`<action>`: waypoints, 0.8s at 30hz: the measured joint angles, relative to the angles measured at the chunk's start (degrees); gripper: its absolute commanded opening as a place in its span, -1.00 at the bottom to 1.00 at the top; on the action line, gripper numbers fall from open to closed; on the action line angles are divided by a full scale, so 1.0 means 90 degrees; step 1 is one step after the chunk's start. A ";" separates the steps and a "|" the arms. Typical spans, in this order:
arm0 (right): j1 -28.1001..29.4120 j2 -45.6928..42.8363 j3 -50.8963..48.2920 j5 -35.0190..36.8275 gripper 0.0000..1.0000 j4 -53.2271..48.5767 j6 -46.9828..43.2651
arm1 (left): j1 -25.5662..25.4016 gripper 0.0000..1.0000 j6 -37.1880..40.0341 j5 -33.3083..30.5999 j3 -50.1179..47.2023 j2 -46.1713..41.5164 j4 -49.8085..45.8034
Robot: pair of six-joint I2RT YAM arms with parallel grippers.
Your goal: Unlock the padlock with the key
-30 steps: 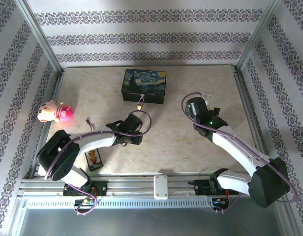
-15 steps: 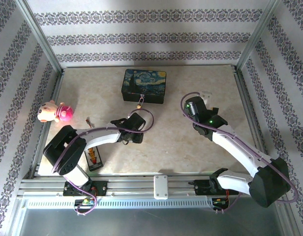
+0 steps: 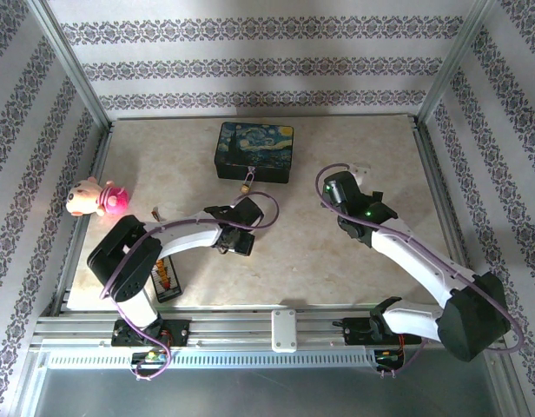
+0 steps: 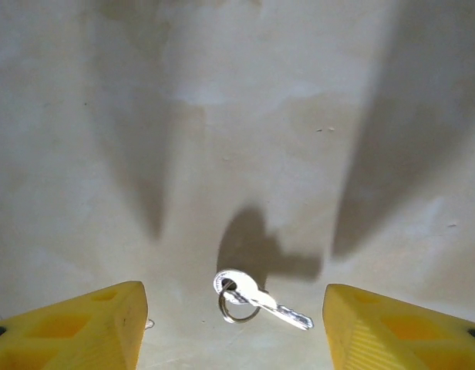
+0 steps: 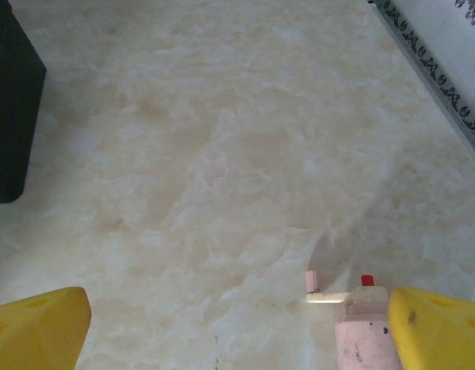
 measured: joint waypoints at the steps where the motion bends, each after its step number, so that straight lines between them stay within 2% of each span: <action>1: 0.0002 0.0029 0.0000 0.0000 0.96 0.0000 0.0000 | -0.0051 0.24 0.0012 -0.0046 0.0044 0.0041 -0.0032; 6: 0.0002 0.0058 0.0000 -0.0002 0.96 0.0002 -0.0002 | -0.0301 0.25 0.0056 -0.0291 0.0216 0.0279 -0.0231; 11: 0.0002 0.0058 0.0000 0.0002 0.96 0.0000 -0.0002 | -0.0420 -0.01 0.0129 -0.0461 0.0379 0.0410 -0.0364; 18: 0.0002 0.0010 0.0000 0.0010 0.96 0.0000 -0.0002 | -0.0466 -0.12 0.0216 -0.0573 0.0471 0.0481 -0.0476; 24: 0.0012 -0.0160 -0.0002 0.0066 0.96 0.0002 0.0000 | -0.0461 -0.37 0.0272 -0.0750 0.0469 0.0488 -0.0665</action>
